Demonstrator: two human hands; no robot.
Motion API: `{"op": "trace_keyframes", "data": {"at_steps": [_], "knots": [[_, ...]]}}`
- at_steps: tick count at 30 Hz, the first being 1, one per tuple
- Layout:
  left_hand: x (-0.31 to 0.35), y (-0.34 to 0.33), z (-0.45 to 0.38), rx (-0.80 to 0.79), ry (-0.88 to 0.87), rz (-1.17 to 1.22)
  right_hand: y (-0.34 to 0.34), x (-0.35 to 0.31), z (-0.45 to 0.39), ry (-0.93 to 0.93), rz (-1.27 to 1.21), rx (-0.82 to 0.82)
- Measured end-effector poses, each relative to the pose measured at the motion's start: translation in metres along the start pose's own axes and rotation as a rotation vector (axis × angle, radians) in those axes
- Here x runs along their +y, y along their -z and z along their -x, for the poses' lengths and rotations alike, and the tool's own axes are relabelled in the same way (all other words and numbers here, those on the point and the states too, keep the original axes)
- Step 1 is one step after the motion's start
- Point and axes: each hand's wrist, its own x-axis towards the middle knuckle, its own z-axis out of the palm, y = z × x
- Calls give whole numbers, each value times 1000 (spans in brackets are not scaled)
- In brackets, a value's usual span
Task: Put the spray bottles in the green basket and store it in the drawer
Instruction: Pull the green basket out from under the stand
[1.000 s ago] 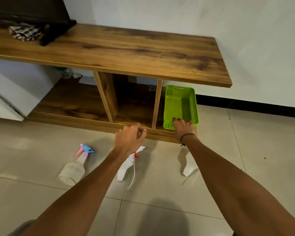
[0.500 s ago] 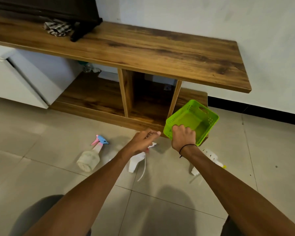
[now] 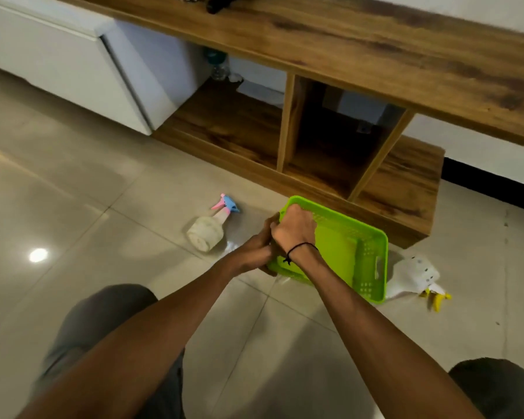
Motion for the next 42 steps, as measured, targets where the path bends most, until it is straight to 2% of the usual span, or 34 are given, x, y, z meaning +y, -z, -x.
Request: {"op": "trace_keyframes", "data": {"at_steps": [13, 19, 28, 36, 42], "knots": [[-76, 66, 70, 27, 228, -61, -82, -40, 46, -26, -186, -398], [-102, 86, 109, 176, 283, 21, -122, -67, 69, 62, -157, -423], [-154, 106, 125, 234, 327, 96, -186, -84, 89, 42, -140, -461], [-178, 106, 116, 356, 313, 5, -219, -77, 81, 11, -106, -489], [-178, 105, 114, 417, 296, -132, -223, -71, 75, 0, -98, -607]]}}
